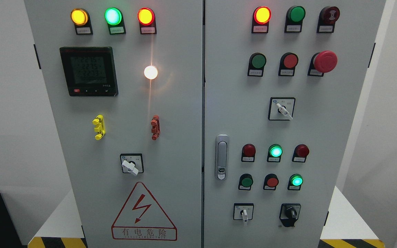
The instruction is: Flip black knob to close circuit
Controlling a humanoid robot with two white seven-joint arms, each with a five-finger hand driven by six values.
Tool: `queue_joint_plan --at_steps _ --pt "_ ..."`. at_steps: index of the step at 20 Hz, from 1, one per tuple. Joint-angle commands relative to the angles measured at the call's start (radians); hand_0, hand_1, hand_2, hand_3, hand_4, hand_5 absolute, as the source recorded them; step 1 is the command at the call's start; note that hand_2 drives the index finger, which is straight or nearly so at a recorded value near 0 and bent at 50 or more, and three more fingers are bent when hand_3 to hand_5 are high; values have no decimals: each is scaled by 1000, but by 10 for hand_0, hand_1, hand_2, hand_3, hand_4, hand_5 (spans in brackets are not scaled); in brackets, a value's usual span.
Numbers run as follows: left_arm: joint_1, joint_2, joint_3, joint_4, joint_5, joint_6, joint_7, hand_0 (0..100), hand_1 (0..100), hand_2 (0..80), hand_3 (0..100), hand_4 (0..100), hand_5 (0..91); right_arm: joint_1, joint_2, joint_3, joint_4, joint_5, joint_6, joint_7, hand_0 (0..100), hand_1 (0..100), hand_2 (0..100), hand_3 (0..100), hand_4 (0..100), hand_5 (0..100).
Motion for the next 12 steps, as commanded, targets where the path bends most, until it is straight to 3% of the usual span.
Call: queue_joint_plan --at_steps 1,9,12 --pt "0 0 -1 -1 0 -1 0 120 556 0 0 0 0 -10 -1 4 17 -16 0 1 0 0 0 0 0 0" --pt "0 0 1 -1 0 -1 0 120 556 0 0 0 0 -24 -1 1 42 -12 -3 24 0 0 0 0 0 0" --pt "0 0 1 1 0 -1 0 120 556 0 0 0 0 -16 2 6 -2 -9 2 53 0 0 0 0 0 0"
